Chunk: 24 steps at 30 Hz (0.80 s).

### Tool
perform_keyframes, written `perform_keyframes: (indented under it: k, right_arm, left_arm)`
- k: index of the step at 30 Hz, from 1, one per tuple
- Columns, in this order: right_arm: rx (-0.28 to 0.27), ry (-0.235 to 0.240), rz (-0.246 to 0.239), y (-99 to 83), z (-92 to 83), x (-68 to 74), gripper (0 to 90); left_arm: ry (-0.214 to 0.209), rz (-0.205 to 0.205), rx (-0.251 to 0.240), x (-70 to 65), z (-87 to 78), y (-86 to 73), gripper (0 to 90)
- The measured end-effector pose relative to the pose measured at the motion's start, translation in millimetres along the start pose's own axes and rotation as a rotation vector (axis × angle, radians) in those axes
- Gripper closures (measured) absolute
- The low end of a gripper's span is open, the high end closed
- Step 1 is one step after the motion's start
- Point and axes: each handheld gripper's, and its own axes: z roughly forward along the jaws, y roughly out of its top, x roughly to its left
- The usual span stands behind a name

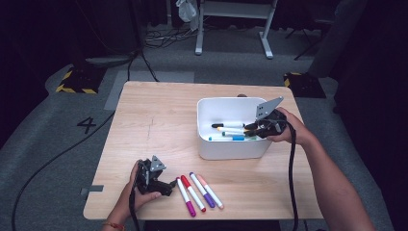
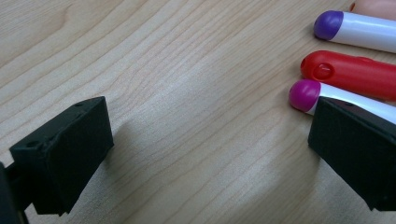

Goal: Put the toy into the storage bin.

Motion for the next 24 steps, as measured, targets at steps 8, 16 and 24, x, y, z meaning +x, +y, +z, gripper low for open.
perform_keyframes:
  k: [8, 16, 24]
  right_arm:
    - [0.025, 0.03, -0.005, -0.8, 3.2, 0.6, 75.4]
    - [0.017, 0.004, 0.008, -2.2, 4.1, 0.9, 69.9]
    - [-0.06, -0.083, 0.055, -2.0, -11.1, 5.3, 59.4]
  left_arm:
    - [0.0, 0.001, 0.0, 0.1, 0.1, 0.1, 0.0]
    - [0.0, 0.003, 0.002, 0.2, 0.1, 0.3, 0.0]
    - [0.0, 0.002, 0.002, 0.2, 0.1, 0.3, 0.0]
